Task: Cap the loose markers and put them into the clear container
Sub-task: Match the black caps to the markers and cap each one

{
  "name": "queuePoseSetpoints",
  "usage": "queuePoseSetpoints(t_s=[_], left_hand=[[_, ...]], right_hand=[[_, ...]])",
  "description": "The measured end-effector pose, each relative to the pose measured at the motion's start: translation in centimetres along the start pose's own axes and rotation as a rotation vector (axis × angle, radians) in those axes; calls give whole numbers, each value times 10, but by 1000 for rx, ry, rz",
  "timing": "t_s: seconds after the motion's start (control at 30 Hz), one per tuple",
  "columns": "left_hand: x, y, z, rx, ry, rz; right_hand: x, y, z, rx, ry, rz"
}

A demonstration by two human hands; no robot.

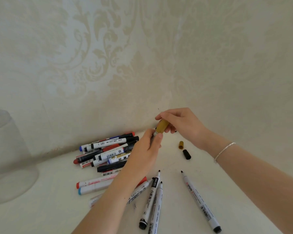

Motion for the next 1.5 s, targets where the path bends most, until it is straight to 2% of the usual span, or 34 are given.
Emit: queuePoseSetpoints(t_s=[0.27,0.43,0.67,1.1,1.23,1.27,1.33,1.4,1.47,1.5], left_hand=[[5,9,4,-18,-36,106],[9,8,-5,43,15,148],[12,5,-14,53,86,191],[13,8,-12,54,55,164],[14,9,-2,12,77,149],[17,9,0,-3,101,171],[28,6,0,-9,143,228],[38,5,-2,13,163,279],[46,5,-2,22,183,302],[49,6,-2,28,190,305]], right_hand=[[-23,16,1,96,95,314],[-38,11,-12,184,308,350],[-45,15,-22,203,618,383],[-48,18,-13,185,560,396],[-57,24,-37,330,583,379],[-59,21,-43,321,529,314],[-56,6,-46,179,368,178],[-34,-13,-31,6,288,202],[-4,-28,-2,-117,557,223],[3,-30,19,-190,767,139]])
Point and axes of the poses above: each hand's wrist, its own y-axis away from the middle knuckle, its own x-axis out of the back of the hand, z = x × y, the point moved 8 cm from there along -y, towards the middle knuckle, and after that the axes turned 5 degrees about x, right-handed, at the moved point
